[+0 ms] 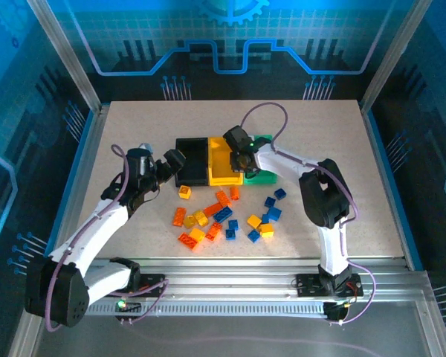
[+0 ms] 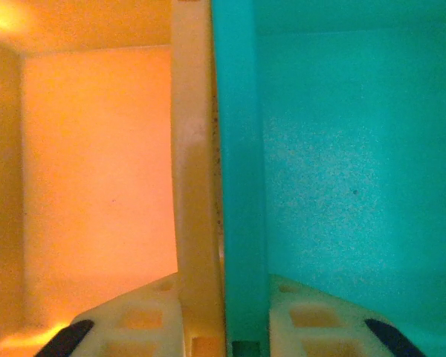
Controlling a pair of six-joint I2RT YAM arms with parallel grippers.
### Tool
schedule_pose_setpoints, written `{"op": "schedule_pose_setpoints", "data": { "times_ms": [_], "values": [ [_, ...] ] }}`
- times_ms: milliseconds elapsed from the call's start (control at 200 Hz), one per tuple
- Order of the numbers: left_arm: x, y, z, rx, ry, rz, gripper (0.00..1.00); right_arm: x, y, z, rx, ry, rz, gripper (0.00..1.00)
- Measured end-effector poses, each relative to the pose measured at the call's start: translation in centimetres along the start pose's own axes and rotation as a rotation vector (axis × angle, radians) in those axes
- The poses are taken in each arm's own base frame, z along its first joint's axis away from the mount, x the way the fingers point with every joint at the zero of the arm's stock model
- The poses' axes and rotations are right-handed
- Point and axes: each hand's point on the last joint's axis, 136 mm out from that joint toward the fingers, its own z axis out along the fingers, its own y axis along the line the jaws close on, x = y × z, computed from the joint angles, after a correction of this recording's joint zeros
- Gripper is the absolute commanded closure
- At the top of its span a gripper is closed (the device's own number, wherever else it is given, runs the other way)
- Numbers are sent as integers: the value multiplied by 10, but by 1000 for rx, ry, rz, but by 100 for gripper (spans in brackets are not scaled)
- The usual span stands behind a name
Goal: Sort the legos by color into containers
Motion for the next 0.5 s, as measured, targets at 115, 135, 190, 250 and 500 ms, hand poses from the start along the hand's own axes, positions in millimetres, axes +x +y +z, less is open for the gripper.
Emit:
{"op": "schedule_pose_setpoints", "data": {
  "times_ms": [115,135,190,250,500],
  "values": [
    [1,1,0,-3,3,0,1,-3,-1,0,14,-17,-5,41],
    [1,1,0,-4,3,1,1,-4,-2,0,16,-22,-4,39],
    [1,1,0,-5,4,8,1,-6,-2,-1,17,-34,-4,34],
    [2,1,0,-4,9,15,1,-10,-1,-5,13,-48,-11,31],
    [11,-6,-5,21,41,33,1,-29,-7,-68,-68,-158,32,27]
  ]
}}
